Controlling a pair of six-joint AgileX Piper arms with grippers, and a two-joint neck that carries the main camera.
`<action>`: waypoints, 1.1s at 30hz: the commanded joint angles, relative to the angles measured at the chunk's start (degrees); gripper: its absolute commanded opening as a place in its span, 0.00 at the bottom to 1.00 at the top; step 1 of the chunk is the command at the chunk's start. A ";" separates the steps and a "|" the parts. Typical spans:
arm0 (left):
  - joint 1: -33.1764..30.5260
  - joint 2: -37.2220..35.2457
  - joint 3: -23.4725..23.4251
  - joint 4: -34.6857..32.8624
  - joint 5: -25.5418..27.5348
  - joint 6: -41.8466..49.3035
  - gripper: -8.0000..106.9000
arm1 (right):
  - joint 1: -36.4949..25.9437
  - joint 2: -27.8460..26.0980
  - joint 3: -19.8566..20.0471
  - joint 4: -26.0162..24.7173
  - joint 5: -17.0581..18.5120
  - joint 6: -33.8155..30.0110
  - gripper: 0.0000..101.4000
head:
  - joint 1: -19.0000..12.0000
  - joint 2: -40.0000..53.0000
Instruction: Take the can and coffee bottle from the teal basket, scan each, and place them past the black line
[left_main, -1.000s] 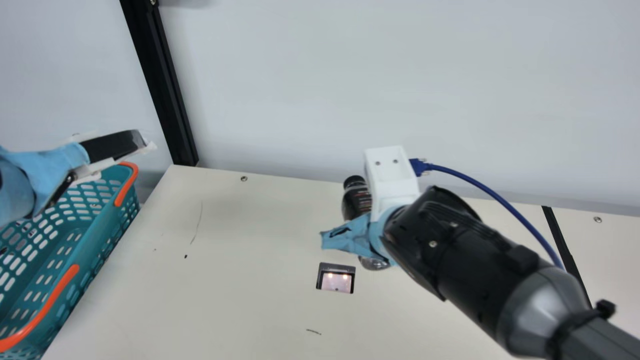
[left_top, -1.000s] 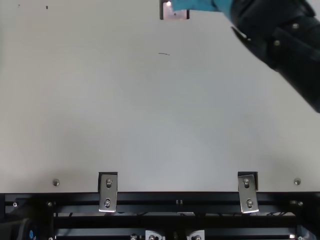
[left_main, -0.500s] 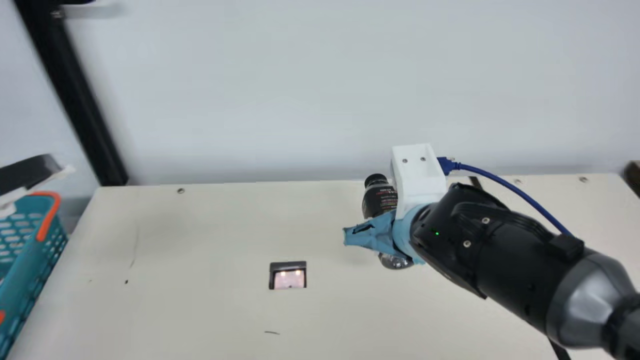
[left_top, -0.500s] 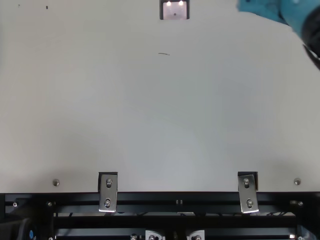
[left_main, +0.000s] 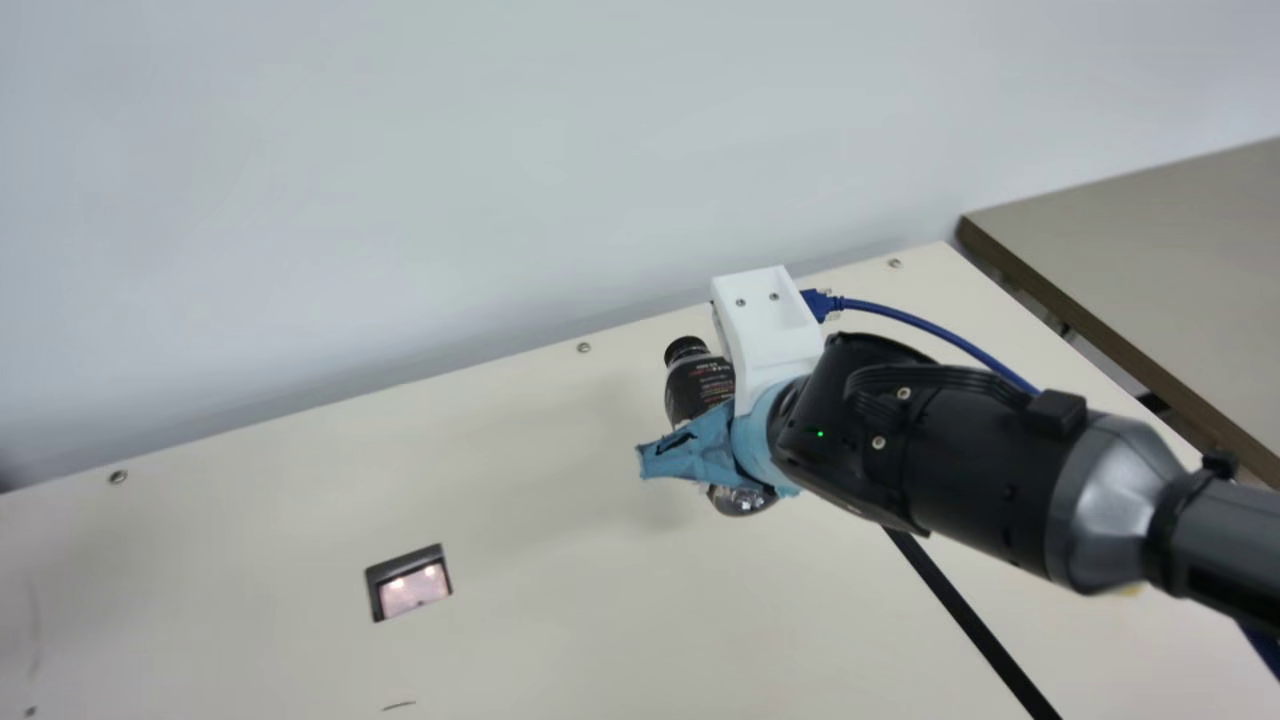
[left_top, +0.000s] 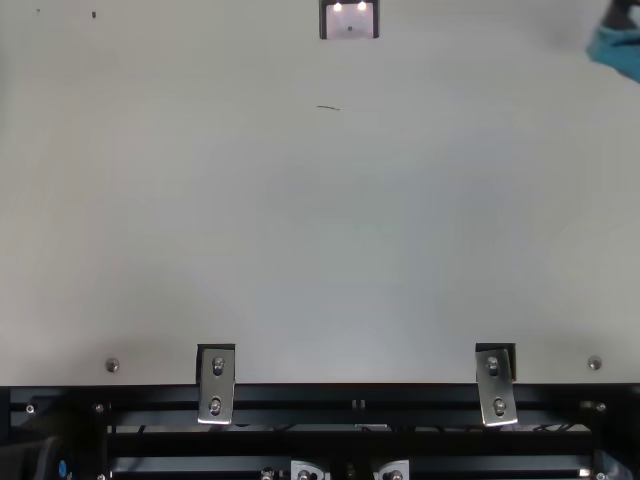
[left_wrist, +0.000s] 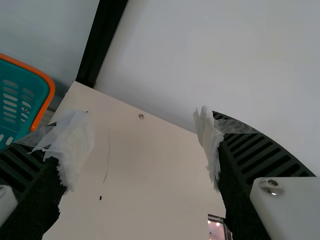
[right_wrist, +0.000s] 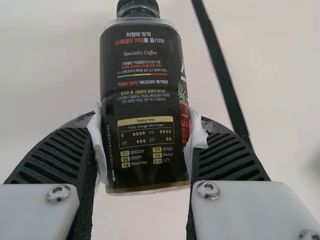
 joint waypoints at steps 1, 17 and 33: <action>0.00 0.00 0.00 0.00 0.00 0.00 0.85 | -1.83 -1.60 1.48 -0.32 0.52 -0.09 0.00 | -1.83 -2.84; 0.00 0.00 0.00 0.00 0.00 0.00 0.85 | -18.17 -4.54 4.17 1.55 -0.04 -8.03 0.00 | -1.83 -10.61; 0.00 0.00 0.00 0.00 0.00 0.00 0.85 | -32.13 6.98 -0.65 5.66 -3.50 -20.51 0.00 | -1.83 -10.61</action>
